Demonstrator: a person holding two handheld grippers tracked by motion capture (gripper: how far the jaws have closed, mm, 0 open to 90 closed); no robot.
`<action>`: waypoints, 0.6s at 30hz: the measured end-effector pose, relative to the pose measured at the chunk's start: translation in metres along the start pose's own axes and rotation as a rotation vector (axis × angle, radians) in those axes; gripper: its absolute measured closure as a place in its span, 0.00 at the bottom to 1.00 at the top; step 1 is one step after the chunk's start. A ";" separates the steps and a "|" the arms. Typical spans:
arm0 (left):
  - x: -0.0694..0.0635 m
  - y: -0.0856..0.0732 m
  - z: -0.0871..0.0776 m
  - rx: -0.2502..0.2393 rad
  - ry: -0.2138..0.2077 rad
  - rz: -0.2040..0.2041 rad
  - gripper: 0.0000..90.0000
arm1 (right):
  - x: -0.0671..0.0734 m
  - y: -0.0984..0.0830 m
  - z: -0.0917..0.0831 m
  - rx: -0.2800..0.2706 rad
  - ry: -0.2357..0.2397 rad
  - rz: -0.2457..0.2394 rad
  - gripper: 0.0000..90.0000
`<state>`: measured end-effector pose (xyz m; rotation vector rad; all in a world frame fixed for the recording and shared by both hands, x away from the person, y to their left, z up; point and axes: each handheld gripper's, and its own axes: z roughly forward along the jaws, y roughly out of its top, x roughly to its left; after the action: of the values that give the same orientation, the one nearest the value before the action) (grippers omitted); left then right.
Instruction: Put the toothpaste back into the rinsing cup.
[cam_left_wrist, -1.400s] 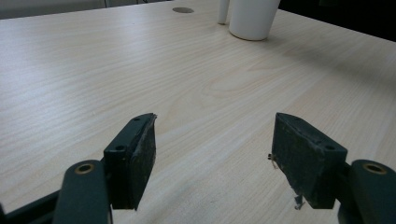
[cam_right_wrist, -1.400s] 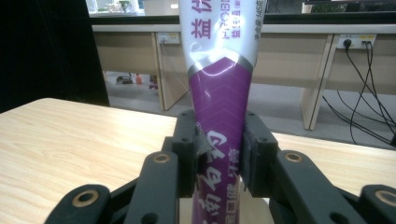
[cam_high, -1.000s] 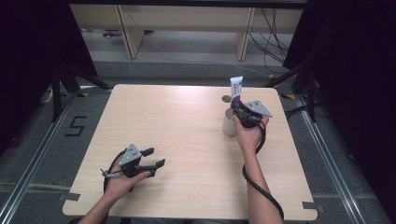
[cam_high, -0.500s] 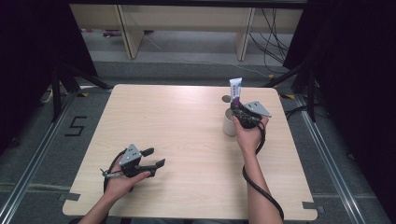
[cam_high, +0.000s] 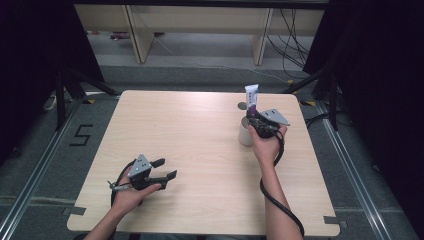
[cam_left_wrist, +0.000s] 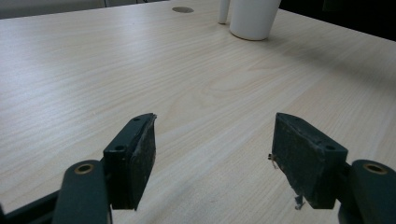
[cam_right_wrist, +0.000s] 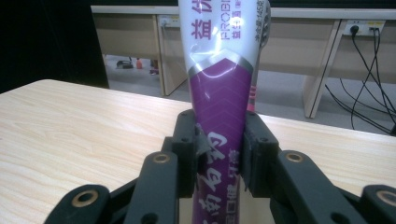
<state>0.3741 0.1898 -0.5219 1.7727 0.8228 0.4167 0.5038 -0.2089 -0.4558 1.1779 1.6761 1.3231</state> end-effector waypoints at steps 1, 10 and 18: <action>0.000 0.000 0.000 0.000 0.001 0.002 0.34 | 0.000 0.000 -0.001 0.003 -0.014 -0.003 0.79; 0.000 0.000 0.000 0.001 0.002 0.002 0.34 | 0.003 -0.001 -0.002 0.016 -0.012 0.033 0.78; 0.000 0.000 0.000 0.003 0.001 0.001 0.34 | 0.002 -0.004 -0.001 0.044 -0.001 0.030 0.78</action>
<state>0.3741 0.1897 -0.5218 1.7753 0.8240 0.4176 0.5013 -0.2076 -0.4594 1.2333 1.7005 1.3099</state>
